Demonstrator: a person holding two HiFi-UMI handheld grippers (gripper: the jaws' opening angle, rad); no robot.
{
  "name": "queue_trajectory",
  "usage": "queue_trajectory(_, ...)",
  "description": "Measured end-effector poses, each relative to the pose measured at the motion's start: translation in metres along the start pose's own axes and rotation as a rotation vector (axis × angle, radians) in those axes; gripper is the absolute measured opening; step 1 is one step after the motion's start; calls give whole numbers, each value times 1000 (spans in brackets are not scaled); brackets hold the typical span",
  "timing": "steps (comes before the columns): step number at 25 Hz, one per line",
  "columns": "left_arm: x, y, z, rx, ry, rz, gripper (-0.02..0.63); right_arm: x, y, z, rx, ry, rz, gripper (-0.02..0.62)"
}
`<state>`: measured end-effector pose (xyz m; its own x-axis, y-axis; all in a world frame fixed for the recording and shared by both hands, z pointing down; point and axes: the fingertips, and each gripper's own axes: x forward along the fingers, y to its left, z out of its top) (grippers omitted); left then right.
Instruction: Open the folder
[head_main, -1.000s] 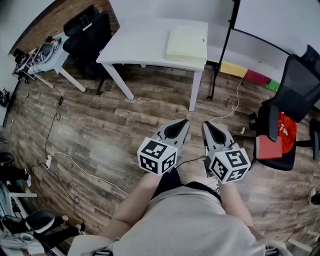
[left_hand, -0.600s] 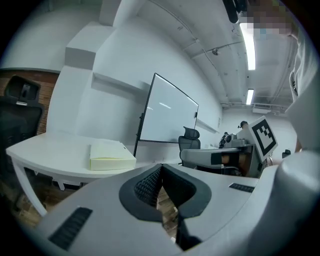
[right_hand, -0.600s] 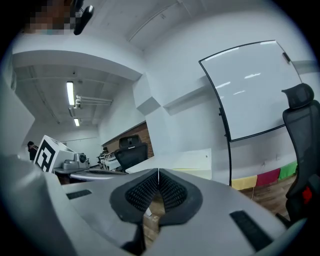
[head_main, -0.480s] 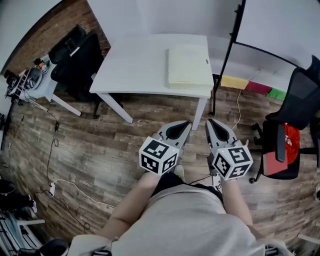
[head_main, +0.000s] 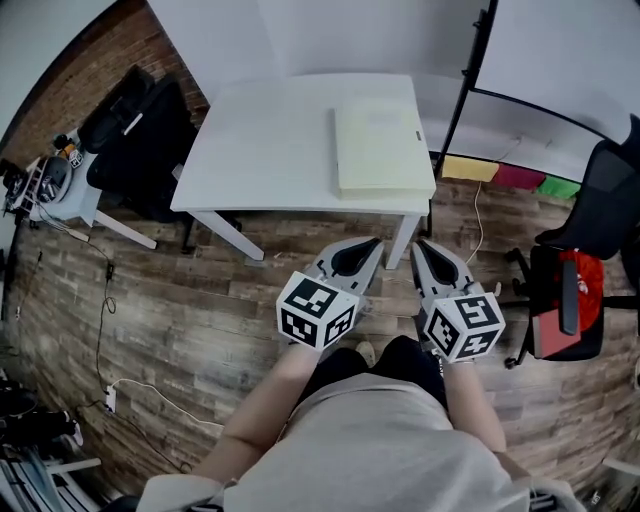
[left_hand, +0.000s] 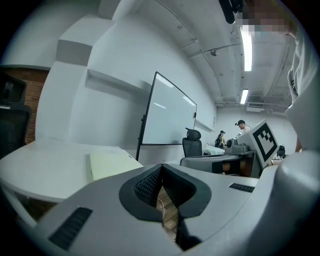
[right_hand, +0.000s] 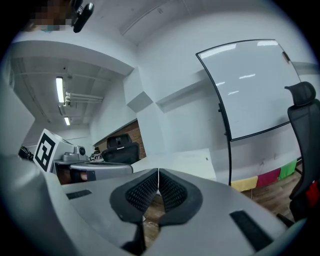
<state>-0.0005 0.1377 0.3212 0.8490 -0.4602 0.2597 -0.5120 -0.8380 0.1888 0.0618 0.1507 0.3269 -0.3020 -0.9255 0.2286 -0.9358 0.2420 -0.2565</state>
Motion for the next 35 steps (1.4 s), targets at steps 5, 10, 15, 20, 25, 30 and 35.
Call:
queue_trajectory(5, 5, 10, -8, 2, 24, 11, 17, 11, 5, -11, 1, 26, 19, 21)
queue_trajectory(10, 24, 22, -8, 7, 42, 18, 17, 27, -11, -6, 2, 25, 17, 21)
queue_trajectory(15, 53, 33, 2, 18, 40, 10, 17, 46, -37, 5, -7, 27, 11, 21)
queue_trajectory(20, 83, 56, 11, 57, 58, 32, 17, 73, -64, 13, -2, 44, 10, 21)
queue_trajectory(25, 110, 77, 14, 69, 83, 38, 18, 99, -88, 19, 13, 58, 13, 21)
queue_trajectory(30, 130, 102, 12, 88, 124, 74, 18, 119, -111, 19, 30, 83, 4, 21)
queue_trajectory(35, 143, 122, 6, 147, 176, 118, 20, 134, -126, 11, 58, 115, 2, 21)
